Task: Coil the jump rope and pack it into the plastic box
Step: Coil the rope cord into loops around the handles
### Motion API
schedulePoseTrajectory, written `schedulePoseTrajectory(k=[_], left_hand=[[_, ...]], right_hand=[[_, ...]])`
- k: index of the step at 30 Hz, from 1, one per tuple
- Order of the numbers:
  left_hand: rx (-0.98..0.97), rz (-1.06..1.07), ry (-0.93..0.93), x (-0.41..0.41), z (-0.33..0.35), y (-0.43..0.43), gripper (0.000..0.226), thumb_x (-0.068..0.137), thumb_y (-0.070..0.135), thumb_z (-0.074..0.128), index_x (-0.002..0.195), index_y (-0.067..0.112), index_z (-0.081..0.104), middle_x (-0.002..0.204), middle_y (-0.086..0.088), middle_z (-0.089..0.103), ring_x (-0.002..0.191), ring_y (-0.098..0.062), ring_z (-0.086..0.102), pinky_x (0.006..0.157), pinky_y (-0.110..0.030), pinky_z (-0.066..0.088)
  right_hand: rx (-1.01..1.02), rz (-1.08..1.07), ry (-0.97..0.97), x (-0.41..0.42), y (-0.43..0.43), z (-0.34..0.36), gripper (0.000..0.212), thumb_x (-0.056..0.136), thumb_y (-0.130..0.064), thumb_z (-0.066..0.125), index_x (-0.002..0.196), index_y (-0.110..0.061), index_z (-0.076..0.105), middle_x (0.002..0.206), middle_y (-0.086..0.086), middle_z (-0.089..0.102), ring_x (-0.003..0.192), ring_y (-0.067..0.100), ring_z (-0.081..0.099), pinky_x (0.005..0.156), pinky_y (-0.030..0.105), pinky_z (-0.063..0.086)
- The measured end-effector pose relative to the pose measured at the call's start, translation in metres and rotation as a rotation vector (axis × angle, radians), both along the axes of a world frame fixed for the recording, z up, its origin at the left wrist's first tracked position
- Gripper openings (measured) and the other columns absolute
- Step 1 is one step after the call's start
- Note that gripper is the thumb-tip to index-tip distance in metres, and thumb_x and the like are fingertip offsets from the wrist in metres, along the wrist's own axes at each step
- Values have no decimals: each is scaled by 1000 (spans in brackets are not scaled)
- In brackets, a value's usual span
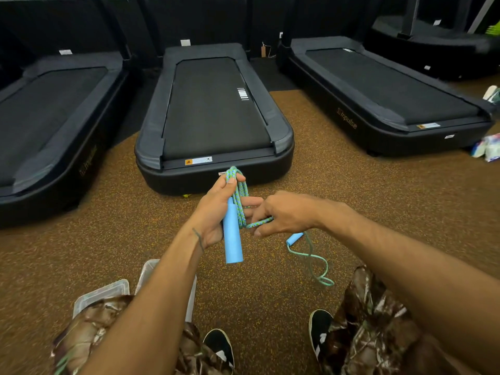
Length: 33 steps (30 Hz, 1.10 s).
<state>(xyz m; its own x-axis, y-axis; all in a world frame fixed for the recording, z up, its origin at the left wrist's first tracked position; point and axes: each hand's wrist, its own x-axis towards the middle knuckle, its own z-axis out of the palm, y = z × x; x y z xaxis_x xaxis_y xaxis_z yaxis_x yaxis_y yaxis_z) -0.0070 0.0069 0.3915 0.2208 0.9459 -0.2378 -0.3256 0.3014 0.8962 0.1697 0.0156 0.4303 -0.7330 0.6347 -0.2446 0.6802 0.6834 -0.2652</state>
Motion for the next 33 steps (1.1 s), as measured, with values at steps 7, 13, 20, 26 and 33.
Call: schedulePoseTrajectory(k=[7,13,20,26,33], left_hand=[[-102,21,-97,-8,-3,-1,29,106,42,34,121,31,56,93,-25,73,81,-40,74,67,-51,61],[-97,51,-181,-6,-5,2,30,106,42,34,125,36,56,85,-21,74,88,-41,73,74,-51,61],[-85,7,-171,-2,-6,-4,31,106,39,35,130,35,55,86,-20,72,68,-30,71,58,-45,60],[-93,-176,-35,4,-8,-9,27,107,29,42,122,36,63,109,-15,57,76,-32,57,69,-52,56],[-78,-180,39,5,5,-18,27,104,15,42,123,24,59,86,-11,68,61,-23,63,53,-35,56]], right_hand=[[43,3,-134,2,-7,-3,36,99,-51,44,133,-43,53,124,-6,67,111,24,61,87,33,44],[16,22,-200,-14,-18,-11,24,103,-38,30,101,-19,45,82,-1,52,74,19,54,73,34,40],[177,-3,-123,-21,-20,11,18,93,-45,57,104,-35,68,87,-7,55,85,18,54,75,33,44],[343,-70,-32,-21,-13,19,35,77,-64,66,90,-32,61,84,-9,58,81,19,55,65,30,35],[-36,-134,86,-11,-2,26,41,70,-48,83,97,-34,56,80,-9,60,69,10,56,61,32,45]])
